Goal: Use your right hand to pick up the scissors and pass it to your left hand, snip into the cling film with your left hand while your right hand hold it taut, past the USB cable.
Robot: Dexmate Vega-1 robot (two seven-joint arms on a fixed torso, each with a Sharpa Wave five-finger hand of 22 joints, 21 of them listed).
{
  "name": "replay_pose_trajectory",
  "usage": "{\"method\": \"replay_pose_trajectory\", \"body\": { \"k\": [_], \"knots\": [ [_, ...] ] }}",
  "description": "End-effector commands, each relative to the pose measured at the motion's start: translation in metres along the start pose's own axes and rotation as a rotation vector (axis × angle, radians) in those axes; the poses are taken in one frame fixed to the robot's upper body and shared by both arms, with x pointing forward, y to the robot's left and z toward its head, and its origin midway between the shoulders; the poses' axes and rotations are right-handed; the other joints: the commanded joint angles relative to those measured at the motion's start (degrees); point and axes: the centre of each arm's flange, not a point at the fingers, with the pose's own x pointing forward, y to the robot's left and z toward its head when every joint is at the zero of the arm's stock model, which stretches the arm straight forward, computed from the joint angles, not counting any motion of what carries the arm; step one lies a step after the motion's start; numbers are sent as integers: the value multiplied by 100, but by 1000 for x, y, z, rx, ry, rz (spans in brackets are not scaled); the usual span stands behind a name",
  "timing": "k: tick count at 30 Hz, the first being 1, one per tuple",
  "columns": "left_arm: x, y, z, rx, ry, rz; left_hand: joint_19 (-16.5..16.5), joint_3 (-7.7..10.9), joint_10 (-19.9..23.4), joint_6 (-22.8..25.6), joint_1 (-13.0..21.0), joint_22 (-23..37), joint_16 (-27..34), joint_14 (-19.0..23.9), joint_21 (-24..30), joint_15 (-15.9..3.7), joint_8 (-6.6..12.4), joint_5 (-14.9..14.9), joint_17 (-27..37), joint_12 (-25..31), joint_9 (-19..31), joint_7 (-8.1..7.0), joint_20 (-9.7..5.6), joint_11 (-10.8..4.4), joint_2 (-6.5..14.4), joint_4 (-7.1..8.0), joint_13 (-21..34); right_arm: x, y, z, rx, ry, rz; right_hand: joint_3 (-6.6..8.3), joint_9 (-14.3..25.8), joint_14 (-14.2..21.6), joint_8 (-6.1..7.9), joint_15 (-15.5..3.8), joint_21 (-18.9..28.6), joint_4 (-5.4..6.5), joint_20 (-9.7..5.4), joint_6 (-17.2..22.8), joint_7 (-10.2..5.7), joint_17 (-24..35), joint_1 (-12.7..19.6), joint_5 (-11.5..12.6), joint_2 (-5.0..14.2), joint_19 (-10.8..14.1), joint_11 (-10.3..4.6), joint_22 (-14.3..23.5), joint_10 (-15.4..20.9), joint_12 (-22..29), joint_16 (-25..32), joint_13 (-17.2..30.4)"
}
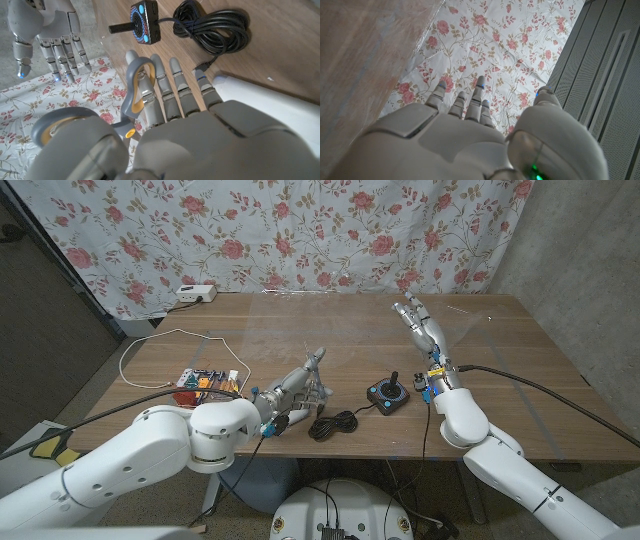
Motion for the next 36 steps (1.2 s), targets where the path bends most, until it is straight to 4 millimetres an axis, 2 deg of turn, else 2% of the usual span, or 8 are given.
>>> {"method": "replay_pose_trajectory", "body": {
  "k": [1,12,21,26,28,32,36],
  "knots": [
    [0,-3,4,59,-5,-29,-19,-65,59,-252,-37,-3,28,14,-10,26,19,41,29,37,39,307,22,-6,10,-7,15,-2,-4,1,-20,7,3,27,9,-31,24,20,28,-25,7,-25,-9,14,-54,-21,1,-37,32,18,-24,-42,45,12],
    [-6,-2,4,64,-25,-20,-9,-104,33,-305,10,-4,42,17,-28,20,0,79,37,37,103,311,22,-8,50,-21,-2,0,-12,8,-171,56,28,20,9,-34,3,76,35,-45,5,-96,-2,1,-62,-20,-12,-48,35,18,-89,-83,54,16],
    [-12,0,0,50,-26,-14,-14,-124,23,-293,66,-6,21,-26,-49,14,-41,106,21,12,81,312,22,6,92,-36,-66,3,-16,11,-245,84,34,81,8,-19,46,49,46,-126,-1,-24,-20,-18,57,6,30,-42,-16,18,-31,-80,70,19],
    [-15,-2,-5,29,-45,17,-24,-131,27,-284,96,-7,17,-17,-61,4,-54,115,7,1,79,306,22,9,114,-44,-100,6,-16,12,-284,96,44,184,6,-8,62,24,55,-239,-7,-26,-26,-35,249,38,113,-28,-60,17,-1,-89,82,22],
    [-15,-2,-5,26,-37,5,-29,-133,32,-259,116,-8,23,5,-68,4,-63,120,0,-4,60,301,22,8,121,-51,-119,7,-16,14,-310,99,42,314,4,5,76,1,67,-360,-11,-25,-42,-52,470,76,236,3,-91,15,12,-106,95,26],
    [-16,0,-8,17,-26,2,-32,-144,45,-251,144,-9,0,-34,-77,1,-78,128,-13,-2,57,307,22,11,132,-60,-138,12,-16,18,-377,108,29,426,3,33,105,-34,79,-484,-19,23,-79,-71,679,97,313,50,-168,13,62,-109,110,29],
    [-17,-1,-9,14,-22,-7,-31,-156,42,-267,154,-9,-12,-50,-82,12,-87,135,-22,6,72,315,22,15,137,-61,-136,18,-14,20,-449,114,39,497,2,42,122,-56,85,-555,-22,58,-106,-82,811,107,360,82,-217,12,77,-117,114,31]
  ]
}}
